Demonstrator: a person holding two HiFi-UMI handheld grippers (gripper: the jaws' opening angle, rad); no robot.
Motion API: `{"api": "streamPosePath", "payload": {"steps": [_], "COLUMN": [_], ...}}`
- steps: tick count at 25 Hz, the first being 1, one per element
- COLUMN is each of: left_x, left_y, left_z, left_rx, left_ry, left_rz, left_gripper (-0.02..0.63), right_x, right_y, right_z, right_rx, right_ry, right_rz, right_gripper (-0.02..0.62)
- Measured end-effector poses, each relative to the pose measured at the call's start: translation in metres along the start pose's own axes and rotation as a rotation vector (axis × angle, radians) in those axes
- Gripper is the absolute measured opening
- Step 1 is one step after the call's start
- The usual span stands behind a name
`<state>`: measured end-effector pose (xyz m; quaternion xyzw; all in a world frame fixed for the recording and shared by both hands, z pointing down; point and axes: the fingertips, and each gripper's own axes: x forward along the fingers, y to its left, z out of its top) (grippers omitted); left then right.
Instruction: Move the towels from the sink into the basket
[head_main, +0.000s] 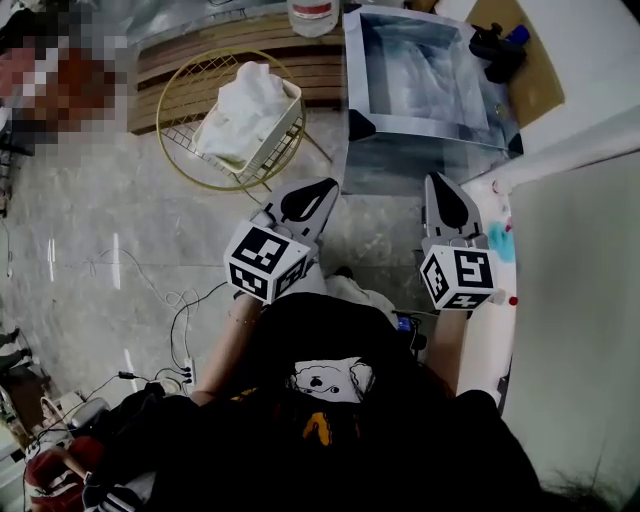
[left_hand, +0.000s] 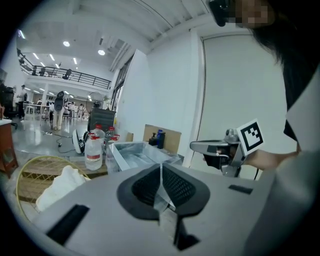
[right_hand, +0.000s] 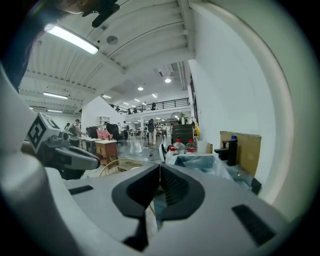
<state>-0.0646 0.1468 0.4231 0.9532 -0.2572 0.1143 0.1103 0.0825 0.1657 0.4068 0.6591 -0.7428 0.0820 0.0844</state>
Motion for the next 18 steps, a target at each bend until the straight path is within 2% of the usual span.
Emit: {"api": "streamPosePath", "payload": {"steps": [6, 18], "left_x": [-0.002, -0.008], "left_y": [-0.017, -0.016], "left_z": [-0.005, -0.007], "left_rx": [0.01, 0.0], "left_ry": [0.008, 0.005], "left_rz": [-0.019, 0.012], "left_gripper": [0.018, 0.018], "right_x": [-0.018, -0.019], "right_y": [-0.01, -0.002], "right_z": [-0.002, -0.005], "right_rx": [0.004, -0.016], "right_ry": [-0.009, 0.008], "right_rz": [-0.032, 0.007], "right_gripper": [0.006, 0.006]}}
